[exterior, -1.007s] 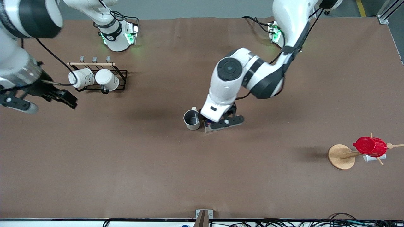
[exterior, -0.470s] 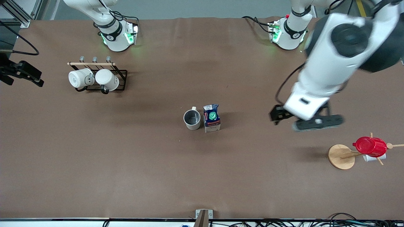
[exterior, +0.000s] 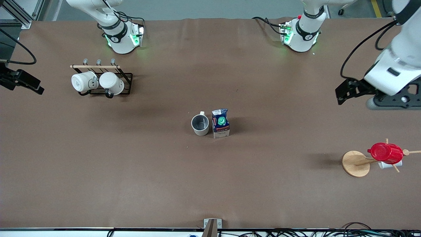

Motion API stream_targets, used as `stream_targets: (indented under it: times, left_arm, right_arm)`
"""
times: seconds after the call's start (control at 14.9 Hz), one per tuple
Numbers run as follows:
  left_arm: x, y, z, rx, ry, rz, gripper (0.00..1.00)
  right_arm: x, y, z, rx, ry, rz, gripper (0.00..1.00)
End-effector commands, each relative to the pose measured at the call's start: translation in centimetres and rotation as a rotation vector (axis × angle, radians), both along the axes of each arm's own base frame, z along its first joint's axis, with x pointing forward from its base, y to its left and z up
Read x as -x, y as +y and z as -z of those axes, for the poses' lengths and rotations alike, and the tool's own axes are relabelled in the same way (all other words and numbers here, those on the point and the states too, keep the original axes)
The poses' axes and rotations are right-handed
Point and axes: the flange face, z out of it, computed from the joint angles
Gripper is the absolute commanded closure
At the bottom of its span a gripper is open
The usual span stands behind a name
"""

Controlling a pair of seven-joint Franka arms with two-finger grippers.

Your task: Place cup and milk on table

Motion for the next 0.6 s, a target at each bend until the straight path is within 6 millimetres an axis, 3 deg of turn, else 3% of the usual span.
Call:
stream_targets:
  times: [0.0,0.34,0.54]
  left_arm:
    - [3.2,3.3,-0.5,0.022,0.026,0.034,0.0]
    - [8.6,4.1,-1.0,0.048,0.042,0.034,0.0]
    - [9.3,4.5,-1.4,0.046,0.035,0.028,0.0]
  right_arm:
    - [0.3,0.4,-0.2,-0.02,0.0,0.018,0.0]
    - [0.3,0.7,-0.2,-0.019,0.001,0.001,0.0]
    - [0.3,0.8,-0.4,-0.006,-0.002,-0.054,0.0]
